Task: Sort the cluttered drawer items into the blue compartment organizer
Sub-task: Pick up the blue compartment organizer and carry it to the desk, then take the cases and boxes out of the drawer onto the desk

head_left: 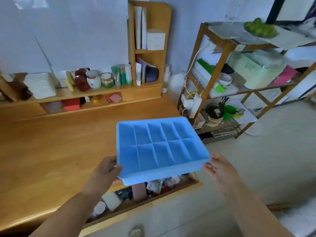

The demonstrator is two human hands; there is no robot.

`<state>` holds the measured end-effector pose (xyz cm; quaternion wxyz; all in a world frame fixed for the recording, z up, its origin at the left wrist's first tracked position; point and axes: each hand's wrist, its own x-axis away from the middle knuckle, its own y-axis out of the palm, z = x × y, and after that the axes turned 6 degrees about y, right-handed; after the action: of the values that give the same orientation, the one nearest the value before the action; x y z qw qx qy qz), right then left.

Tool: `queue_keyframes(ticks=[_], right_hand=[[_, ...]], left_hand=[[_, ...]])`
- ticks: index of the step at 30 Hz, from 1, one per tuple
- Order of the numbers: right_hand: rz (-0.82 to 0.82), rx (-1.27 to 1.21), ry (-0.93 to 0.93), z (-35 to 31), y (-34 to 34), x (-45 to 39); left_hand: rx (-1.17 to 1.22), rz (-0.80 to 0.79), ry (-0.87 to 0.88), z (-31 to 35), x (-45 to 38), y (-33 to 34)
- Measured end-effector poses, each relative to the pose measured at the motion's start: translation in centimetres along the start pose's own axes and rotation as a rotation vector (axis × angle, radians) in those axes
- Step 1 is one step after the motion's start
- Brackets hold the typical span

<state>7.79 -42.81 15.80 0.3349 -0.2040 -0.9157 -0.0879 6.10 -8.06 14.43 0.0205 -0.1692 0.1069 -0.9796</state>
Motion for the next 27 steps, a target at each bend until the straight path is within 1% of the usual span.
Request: queue_keyframes(ticks=[3, 7, 9, 14, 18, 19, 20, 21, 22, 23, 24, 25, 26, 27], right_hand=[[0.008, 0.03, 0.039, -2.3, 1.6, -4.1], [-0.054, 0.077, 0.144, -4.0, 2.5, -8.8], [-0.076, 0.114, 0.164, -4.3, 2.7, -10.9], [-0.172, 0.149, 0.185, -4.9, 3.7, -15.8], [-0.231, 0.174, 0.142, -5.2, 3.8, -18.0], [-0.205, 0.255, 0.115, -5.0, 3.4, -18.1], [-0.158, 0.388, 0.062, -4.4, 2.8, -17.9], [-0.11, 0.556, -0.035, -3.5, 2.0, -17.4], [-0.093, 0.748, -0.16, -2.2, 1.0, -16.9], [-0.139, 0.953, -0.275, -0.6, 0.0, -16.2], [-0.24, 1.16, -0.347, 1.1, -1.0, -15.4], [-0.376, 1.361, -0.373, 2.9, -1.7, -14.8], [-0.519, 1.552, -0.379, 4.5, -2.2, -14.5], [-0.629, 1.709, -0.388, 6.7, -2.3, -14.1]], left_hand=[[0.01, -0.025, -0.047, -0.2, -4.1, 1.4], [0.005, 0.023, -0.083, -0.8, -8.5, 3.4], [-0.026, 0.05, -0.107, -1.5, -10.4, 4.2], [-0.047, 0.188, -0.162, -3.7, -13.7, 6.0], [-0.019, 0.289, -0.22, -3.5, -15.0, 7.0], [-0.071, 0.318, -0.208, -3.6, -14.4, 7.0], [-0.176, 0.356, -0.181, -3.7, -13.1, 6.9], [-0.289, 0.394, -0.135, -4.3, -11.1, 6.7], [-0.382, 0.4, -0.077, -5.2, -8.7, 6.6], [-0.458, 0.343, -0.057, -6.3, -6.0, 6.5], [-0.498, 0.253, -0.078, -7.5, -3.5, 6.5], [-0.571, 0.135, -0.145, -8.9, -1.5, 6.4], [-0.71, -0.025, -0.188, -10.4, 0.0, 6.2], [-0.885, -0.208, -0.216, -12.5, 1.5, 5.4]])
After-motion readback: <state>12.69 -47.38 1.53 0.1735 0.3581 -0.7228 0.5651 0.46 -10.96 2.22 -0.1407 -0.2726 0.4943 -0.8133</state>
